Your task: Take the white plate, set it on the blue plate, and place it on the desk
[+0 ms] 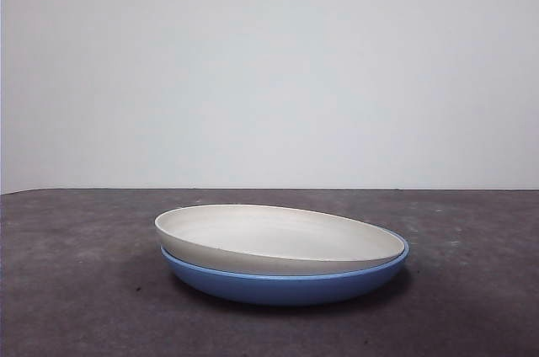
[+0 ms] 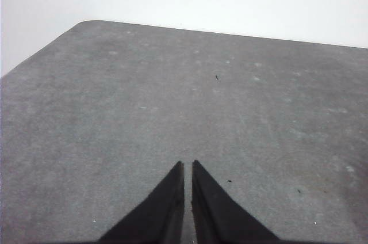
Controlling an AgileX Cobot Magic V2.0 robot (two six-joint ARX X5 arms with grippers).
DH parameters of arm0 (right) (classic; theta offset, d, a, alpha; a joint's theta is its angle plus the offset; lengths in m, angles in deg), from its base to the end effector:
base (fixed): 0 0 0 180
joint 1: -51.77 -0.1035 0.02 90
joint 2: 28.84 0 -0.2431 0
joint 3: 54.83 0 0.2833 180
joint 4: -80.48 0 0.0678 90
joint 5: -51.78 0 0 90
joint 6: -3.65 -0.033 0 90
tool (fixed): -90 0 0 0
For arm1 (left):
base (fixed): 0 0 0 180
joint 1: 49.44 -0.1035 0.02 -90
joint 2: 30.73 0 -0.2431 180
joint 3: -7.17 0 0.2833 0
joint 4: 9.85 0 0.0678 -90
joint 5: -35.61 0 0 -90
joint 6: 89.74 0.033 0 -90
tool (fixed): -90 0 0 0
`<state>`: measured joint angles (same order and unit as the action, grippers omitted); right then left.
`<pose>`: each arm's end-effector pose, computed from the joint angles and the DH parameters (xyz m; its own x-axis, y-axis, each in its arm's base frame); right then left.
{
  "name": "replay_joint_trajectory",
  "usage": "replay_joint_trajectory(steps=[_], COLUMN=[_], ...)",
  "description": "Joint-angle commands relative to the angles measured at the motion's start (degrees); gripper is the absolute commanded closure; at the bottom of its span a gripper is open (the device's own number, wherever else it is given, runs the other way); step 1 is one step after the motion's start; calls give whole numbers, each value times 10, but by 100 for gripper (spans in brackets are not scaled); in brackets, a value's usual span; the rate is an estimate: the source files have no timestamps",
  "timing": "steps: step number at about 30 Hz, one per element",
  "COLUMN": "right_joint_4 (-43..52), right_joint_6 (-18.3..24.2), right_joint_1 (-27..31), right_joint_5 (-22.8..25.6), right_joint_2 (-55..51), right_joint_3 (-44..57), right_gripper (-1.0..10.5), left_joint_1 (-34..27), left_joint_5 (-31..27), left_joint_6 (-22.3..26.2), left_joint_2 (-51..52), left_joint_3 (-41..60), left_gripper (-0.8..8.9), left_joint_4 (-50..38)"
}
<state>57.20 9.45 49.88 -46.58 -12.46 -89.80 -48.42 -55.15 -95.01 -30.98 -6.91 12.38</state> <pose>0.1552 0.0099 0.2542 0.9807 0.1778 -0.0809 -0.1848 0.9787 -0.0889 0.1517 -0.0023 0.1576 0.9893 -0.0043 -0.1461 -0.0088 0.9960 -0.0889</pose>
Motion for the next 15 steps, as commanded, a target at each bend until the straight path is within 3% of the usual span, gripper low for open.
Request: replay_joint_trajectory(steps=[1, 7, 15], right_joint_4=[35, 76, 71], right_joint_6=[13, 3, -4], right_joint_1=[16, 38, 52], right_joint_5=[24, 60, 73], right_joint_2=[-50, -118, -151], right_joint_3=[87, 186, 221], right_gripper=[933, 933, 933], left_joint_1=[0, 0, 0], left_joint_5=[-2, -2, -2], left_joint_6=[-2, -2, -2], left_joint_2=[1, 1, 1], left_joint_3=[12, 12, 12], left_gripper=[790, 790, 790], left_joint_4=[-10, -10, -10])
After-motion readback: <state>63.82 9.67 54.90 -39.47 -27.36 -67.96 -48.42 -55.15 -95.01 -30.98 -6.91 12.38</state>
